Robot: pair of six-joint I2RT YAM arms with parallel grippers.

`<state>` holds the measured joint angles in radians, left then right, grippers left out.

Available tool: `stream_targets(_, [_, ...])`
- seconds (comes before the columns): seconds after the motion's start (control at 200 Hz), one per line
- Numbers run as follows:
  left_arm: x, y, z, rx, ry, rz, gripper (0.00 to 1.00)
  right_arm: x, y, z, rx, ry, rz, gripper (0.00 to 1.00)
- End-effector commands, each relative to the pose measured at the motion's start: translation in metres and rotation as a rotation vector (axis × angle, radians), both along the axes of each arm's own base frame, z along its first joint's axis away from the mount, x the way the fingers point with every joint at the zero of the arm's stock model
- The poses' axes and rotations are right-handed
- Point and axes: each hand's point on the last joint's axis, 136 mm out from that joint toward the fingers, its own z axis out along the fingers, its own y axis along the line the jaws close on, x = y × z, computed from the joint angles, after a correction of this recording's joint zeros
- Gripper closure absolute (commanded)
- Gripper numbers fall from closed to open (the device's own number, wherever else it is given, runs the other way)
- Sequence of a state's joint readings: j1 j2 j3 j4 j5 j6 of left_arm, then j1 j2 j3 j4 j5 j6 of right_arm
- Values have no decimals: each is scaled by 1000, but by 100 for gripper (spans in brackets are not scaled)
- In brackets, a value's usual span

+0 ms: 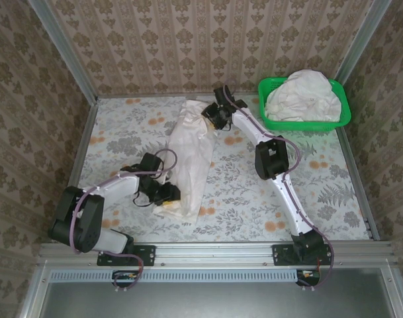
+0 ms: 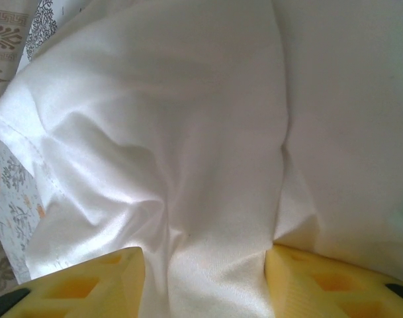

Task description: Fold and stack the t-shirts

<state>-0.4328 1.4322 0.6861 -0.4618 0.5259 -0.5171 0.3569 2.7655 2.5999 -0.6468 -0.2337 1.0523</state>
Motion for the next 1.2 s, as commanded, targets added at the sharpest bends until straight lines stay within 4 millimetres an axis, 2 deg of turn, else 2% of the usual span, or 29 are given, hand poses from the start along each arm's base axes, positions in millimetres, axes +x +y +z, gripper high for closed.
stream_targets(0.0, [18, -11, 23, -37, -74, -20, 59, -15, -17, 21, -104, -1, 86, 44])
stream_targets(0.115, [25, 2, 45, -20, -158, 19, 56, -30, -22, 54, -191, -66, 167, 41])
stream_targets(0.235, [25, 27, 56, 9, -181, 78, 52, -57, -23, 63, -239, -108, 220, 40])
stream_targets(0.295, [22, 41, 50, 40, -172, 105, 52, -72, -21, 64, -239, -117, 232, 40])
stream_targets(0.395, [13, 59, 31, 80, -125, 136, 53, -97, -13, 51, -229, -89, 264, 41])
stream_targets(0.53, [-4, 62, 6, 109, -34, 125, 60, -117, 4, 36, -201, -55, 292, 45])
stream_targets(0.605, [-13, 60, 0, 126, -9, 110, 74, -123, 15, 29, -177, -34, 308, 49])
stream_targets(0.78, [-32, 51, -9, 137, 12, 93, 86, -125, 36, 11, -146, 7, 349, 60])
stream_targets(0.88, [-44, 45, -15, 128, 31, 83, 86, -119, 38, -5, -143, 37, 341, 62])
stream_targets(1.04, [-70, 31, -27, 107, 84, 19, 83, -119, 28, -31, -151, 196, 275, 61])
stream_targets(1.195, [-68, 23, -25, 92, 47, 12, 83, -102, 36, -42, -120, 226, 224, 58])
